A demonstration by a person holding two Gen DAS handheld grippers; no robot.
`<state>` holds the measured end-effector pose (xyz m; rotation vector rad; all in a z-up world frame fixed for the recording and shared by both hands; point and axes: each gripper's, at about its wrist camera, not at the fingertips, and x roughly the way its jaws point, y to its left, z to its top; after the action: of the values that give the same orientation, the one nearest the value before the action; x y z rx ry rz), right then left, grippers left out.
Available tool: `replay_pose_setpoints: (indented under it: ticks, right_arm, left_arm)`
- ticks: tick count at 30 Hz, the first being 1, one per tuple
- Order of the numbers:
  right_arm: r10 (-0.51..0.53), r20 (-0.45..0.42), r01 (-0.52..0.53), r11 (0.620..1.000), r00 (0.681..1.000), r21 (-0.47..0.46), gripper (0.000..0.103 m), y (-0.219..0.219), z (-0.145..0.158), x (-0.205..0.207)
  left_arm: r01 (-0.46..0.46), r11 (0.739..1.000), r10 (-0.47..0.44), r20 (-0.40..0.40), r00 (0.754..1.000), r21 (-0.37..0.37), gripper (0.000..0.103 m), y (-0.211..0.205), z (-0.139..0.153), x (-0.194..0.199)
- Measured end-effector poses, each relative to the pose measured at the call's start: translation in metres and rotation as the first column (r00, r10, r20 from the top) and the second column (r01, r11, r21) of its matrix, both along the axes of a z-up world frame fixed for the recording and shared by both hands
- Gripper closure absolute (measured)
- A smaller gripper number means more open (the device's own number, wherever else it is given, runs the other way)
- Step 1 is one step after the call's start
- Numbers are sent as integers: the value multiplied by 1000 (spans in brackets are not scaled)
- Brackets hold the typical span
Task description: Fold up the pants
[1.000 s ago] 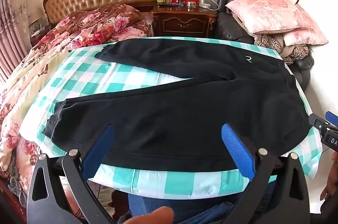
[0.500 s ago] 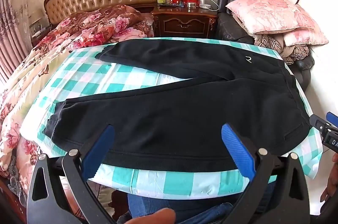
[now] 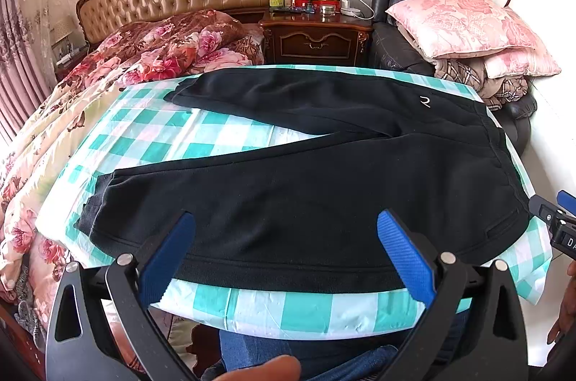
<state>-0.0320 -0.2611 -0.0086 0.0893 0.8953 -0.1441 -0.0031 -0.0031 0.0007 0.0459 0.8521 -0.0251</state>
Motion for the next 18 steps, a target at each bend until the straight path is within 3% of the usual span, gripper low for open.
replay_pose_setpoints:
  ticks: [18]
  right_arm:
    - [0, 1, 0, 1000, 1000, -1, 15, 1, 0, -1]
  left_arm:
    - [-3, 1000, 3, 2, 1000, 4, 2, 1, 0, 0]
